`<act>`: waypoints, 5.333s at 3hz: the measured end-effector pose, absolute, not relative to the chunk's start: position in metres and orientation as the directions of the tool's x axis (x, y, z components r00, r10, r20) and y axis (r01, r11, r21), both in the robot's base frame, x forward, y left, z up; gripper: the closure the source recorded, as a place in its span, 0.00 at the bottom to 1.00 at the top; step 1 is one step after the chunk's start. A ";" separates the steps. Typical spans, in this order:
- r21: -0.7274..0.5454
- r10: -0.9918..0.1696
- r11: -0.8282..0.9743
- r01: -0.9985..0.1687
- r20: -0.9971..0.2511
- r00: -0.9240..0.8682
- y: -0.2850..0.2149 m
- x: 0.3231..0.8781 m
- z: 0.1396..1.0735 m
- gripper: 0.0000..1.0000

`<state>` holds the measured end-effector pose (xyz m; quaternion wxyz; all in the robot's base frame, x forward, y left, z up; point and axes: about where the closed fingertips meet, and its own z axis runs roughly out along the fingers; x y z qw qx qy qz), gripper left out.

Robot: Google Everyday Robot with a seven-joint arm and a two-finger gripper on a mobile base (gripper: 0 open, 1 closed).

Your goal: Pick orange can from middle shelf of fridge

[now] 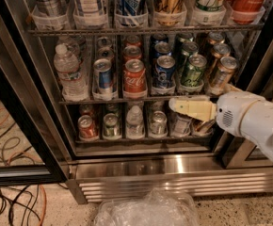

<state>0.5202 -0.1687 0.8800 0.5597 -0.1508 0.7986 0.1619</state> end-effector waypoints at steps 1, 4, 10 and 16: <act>0.066 -0.022 0.943 -0.327 -0.966 -0.258 -0.192 0.531 0.867 0.00; 0.007 -0.028 0.967 -0.253 -0.990 -0.136 -0.199 0.556 0.858 0.00; -0.015 -0.018 0.999 -0.043 -0.997 -0.074 -0.253 0.587 0.844 0.29; -0.081 -0.080 0.997 0.014 -0.996 -0.036 -0.284 0.624 0.841 0.33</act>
Offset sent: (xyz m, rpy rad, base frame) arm 0.0341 -0.0393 -0.0235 -0.0185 -0.2573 -0.2629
